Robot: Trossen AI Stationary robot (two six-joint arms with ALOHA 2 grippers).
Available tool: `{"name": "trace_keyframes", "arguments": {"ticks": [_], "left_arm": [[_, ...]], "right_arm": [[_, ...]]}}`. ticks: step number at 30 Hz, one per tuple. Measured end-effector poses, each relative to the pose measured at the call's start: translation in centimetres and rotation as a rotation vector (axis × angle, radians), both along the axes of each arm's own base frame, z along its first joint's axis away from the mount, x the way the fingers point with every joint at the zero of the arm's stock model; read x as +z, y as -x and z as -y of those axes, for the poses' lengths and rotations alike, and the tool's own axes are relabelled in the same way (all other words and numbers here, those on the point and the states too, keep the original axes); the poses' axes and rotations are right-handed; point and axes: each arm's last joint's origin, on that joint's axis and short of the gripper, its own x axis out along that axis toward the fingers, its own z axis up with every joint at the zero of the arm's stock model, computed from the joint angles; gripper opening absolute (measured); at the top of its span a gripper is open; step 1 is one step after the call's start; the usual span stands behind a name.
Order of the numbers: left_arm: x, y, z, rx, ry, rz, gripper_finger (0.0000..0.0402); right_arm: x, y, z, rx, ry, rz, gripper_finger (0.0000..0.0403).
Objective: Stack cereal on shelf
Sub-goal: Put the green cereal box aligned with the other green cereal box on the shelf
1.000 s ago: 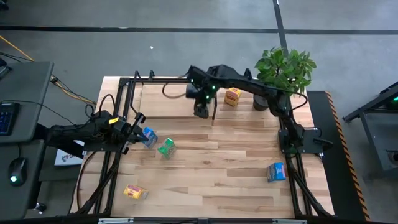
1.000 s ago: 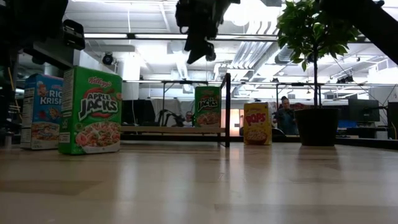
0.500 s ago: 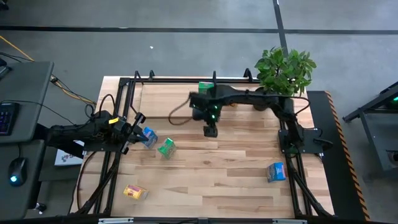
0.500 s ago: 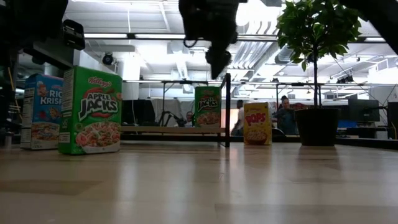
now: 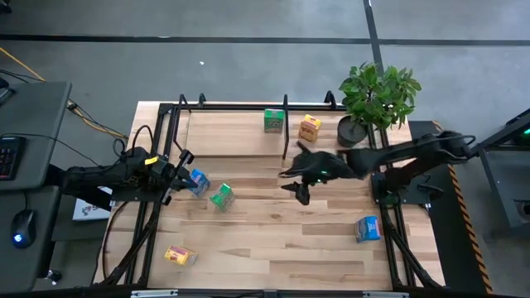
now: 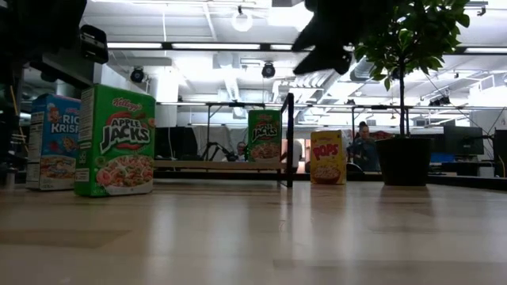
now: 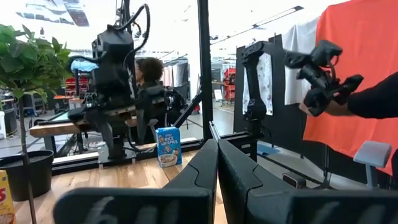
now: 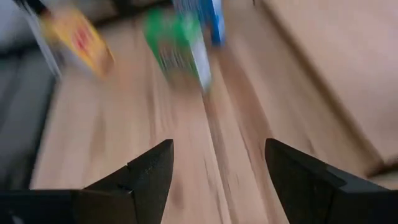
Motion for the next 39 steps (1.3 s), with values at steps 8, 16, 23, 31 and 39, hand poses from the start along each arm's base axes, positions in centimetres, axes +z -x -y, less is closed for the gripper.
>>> {"name": "trace_keyframes", "arguments": {"ticks": [8,16,23,31,39], "left_arm": [[0.1,0.0,0.0,0.000,-0.001,0.006,0.0003],[1.2,0.4,0.0,-0.038,0.112,0.077,0.0003],[1.8,0.6,-0.1,0.010,0.159,0.142,0.0003],[3.4,-0.4,-0.7,0.179,0.223,0.074,0.0088],[7.4,-3.8,-1.1,0.266,0.246,-0.319,0.0246]], "right_arm": [[-0.3,1.5,-1.0,0.041,0.060,0.424,0.0245],[-0.1,1.5,-1.1,0.067,0.162,0.454,0.0245],[-0.2,1.5,-1.0,0.054,0.215,0.436,0.0245],[-0.8,1.6,-0.8,0.002,0.254,0.365,0.0245],[-0.9,1.6,-0.8,0.002,0.256,0.359,0.0245]]}}
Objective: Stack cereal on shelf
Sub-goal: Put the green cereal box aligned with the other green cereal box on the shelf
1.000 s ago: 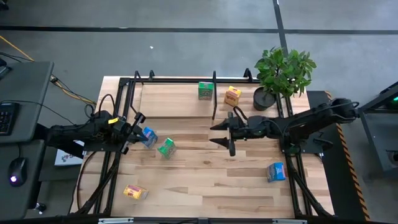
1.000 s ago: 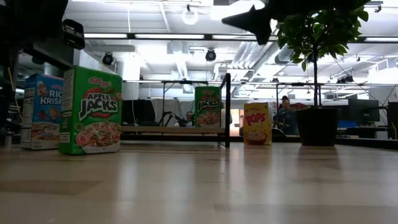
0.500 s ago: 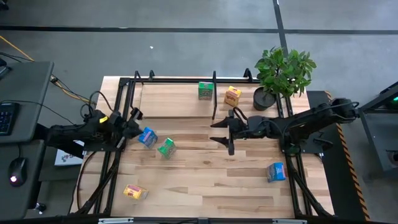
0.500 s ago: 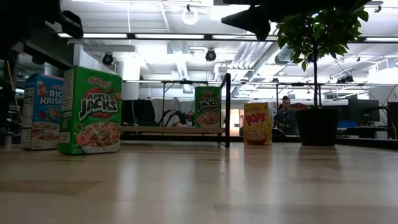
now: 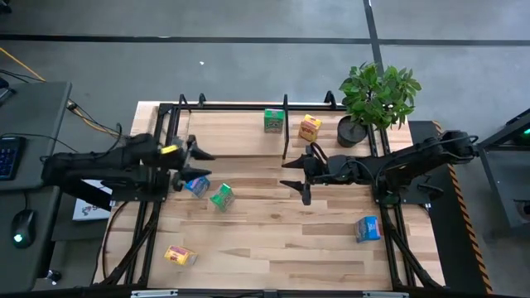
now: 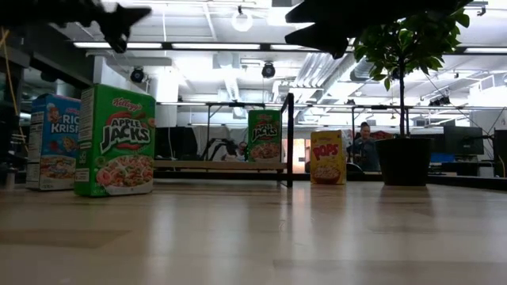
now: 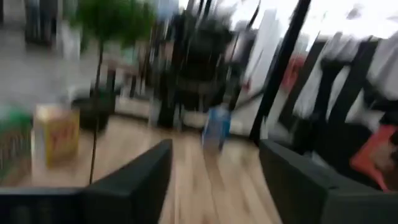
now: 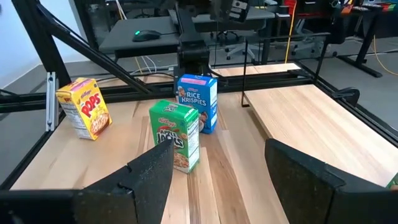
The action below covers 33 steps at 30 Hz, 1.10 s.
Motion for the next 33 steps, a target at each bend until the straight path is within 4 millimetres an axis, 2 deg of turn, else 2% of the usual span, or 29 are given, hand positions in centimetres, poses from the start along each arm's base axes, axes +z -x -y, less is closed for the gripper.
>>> {"name": "trace_keyframes", "arguments": {"ticks": [5,8,11,16,18,25,33], "left_arm": [[2.6,-2.2,0.1,-0.055,0.051,-0.278,0.0303],[4.2,-3.1,0.2,-0.037,0.129,-0.427,0.0309],[4.8,-3.9,0.5,0.056,0.230,-0.616,0.0308],[4.2,-5.0,1.6,0.208,0.426,-0.921,0.0306],[4.0,-5.9,2.3,0.232,0.474,-0.985,0.0306],[2.5,-8.8,3.5,0.356,0.422,-1.058,0.0305],[0.6,-10.2,4.1,0.405,0.364,-1.139,0.0305]], "right_arm": [[-0.3,0.1,0.0,-0.006,-0.021,-0.024,0.0245],[-0.4,0.1,0.0,-0.012,-0.045,-0.041,0.0245],[-0.6,0.1,0.0,-0.016,-0.058,-0.056,0.0245],[-0.7,0.2,0.0,-0.016,-0.056,-0.064,0.0245],[-0.7,0.2,0.0,-0.016,-0.055,-0.064,0.0245],[-1.3,-0.2,0.0,-0.018,-0.025,-0.087,0.0245],[-3.0,-1.1,0.0,-0.062,0.006,-0.143,0.0245]]}}
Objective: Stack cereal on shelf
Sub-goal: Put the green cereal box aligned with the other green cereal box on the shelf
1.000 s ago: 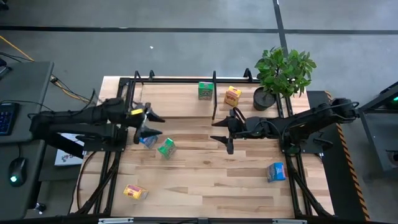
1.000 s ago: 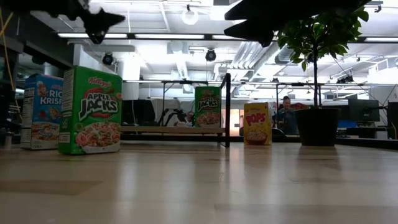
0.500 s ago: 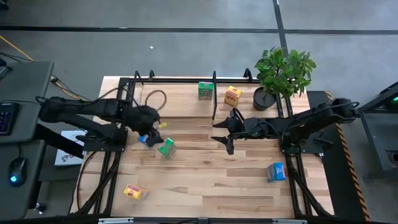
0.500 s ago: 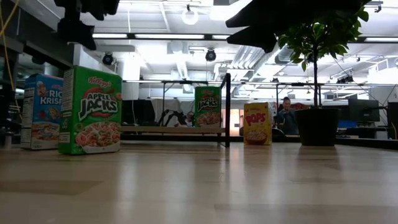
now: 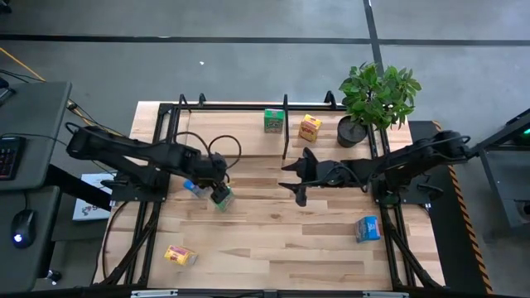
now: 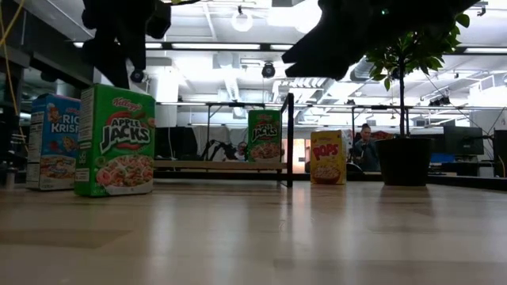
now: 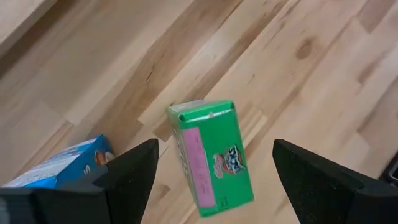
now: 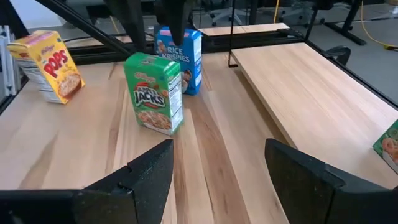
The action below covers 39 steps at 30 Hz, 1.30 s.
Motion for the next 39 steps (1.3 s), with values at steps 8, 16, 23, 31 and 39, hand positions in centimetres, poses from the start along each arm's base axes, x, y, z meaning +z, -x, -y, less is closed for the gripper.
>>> {"name": "trace_keyframes", "arguments": {"ticks": [8,16,23,31,39], "left_arm": [[-0.8,-0.7,0.8,-0.004,-0.017,-0.018,0.0305],[-2.6,-1.5,1.9,-0.038,-0.052,-0.102,0.0305],[-4.5,-2.4,3.1,-0.073,-0.069,-0.175,0.0305],[-6.5,-3.3,3.7,-0.104,-0.096,-0.236,0.0305],[-6.3,-3.2,3.6,-0.103,-0.127,-0.220,0.0292]], "right_arm": [[-0.1,-0.1,0.0,-0.005,-0.005,-0.001,0.0245],[-0.1,-0.1,0.0,-0.006,-0.008,-0.001,0.0245],[-0.1,-0.1,0.0,-0.005,-0.007,-0.001,0.0245],[-0.1,-0.1,0.0,-0.005,-0.007,-0.001,0.0245],[-0.1,-0.1,0.0,-0.005,-0.008,-0.001,0.0245]]}}
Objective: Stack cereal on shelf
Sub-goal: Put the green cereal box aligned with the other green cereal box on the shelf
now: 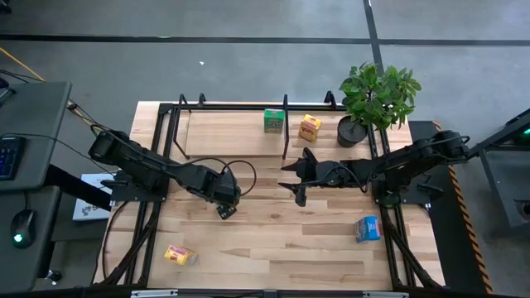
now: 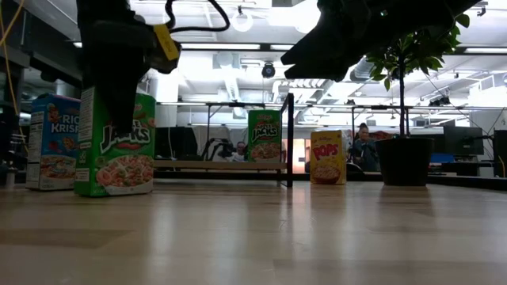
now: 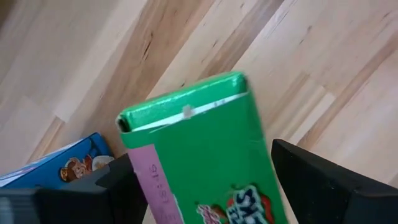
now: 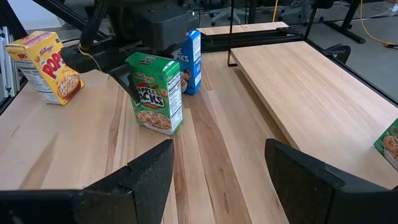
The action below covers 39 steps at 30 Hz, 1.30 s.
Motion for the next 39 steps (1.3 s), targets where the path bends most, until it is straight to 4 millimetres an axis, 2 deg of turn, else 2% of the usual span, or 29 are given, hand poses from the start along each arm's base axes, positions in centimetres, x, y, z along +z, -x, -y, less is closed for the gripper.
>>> {"name": "trace_keyframes", "arguments": {"ticks": [11,14,17,21,25,28,32,36,39], "left_arm": [[0.1,0.1,0.0,-0.020,0.011,-0.009,0.0179],[1.0,-0.2,-0.1,-0.074,0.035,0.011,0.0164],[3.3,-0.6,-0.4,-0.157,0.053,0.081,0.0162],[7.7,-0.7,-1.4,-0.321,-0.016,0.197,0.0166],[12.0,-0.3,-3.1,-0.445,-0.256,0.265,0.0166],[14.1,-0.6,-5.1,-0.507,-0.412,0.271,0.0167],[14.0,-2.2,-8.9,-0.583,-0.409,0.239,0.0167],[12.3,-3.8,-12.5,-0.649,-0.358,0.208,0.0167],[10.8,-5.2,-14.2,-0.725,-0.366,0.193,0.0167]], "right_arm": [[0.0,0.0,0.0,0.000,0.000,0.001,0.0245],[0.0,0.0,0.0,0.000,-0.001,0.001,0.0245],[0.0,0.0,0.0,0.000,-0.001,0.004,0.0245],[0.3,-0.1,0.0,0.000,-0.005,0.034,0.0245],[0.7,-0.2,0.0,0.002,-0.005,0.071,0.0245],[1.0,-0.3,-0.1,0.011,0.018,0.106,0.0245],[2.0,-0.4,-0.1,0.025,0.060,0.185,0.0245],[3.6,-0.1,0.0,0.036,0.092,0.287,0.0245],[4.7,0.5,0.1,0.039,0.120,0.331,0.0245]]}}
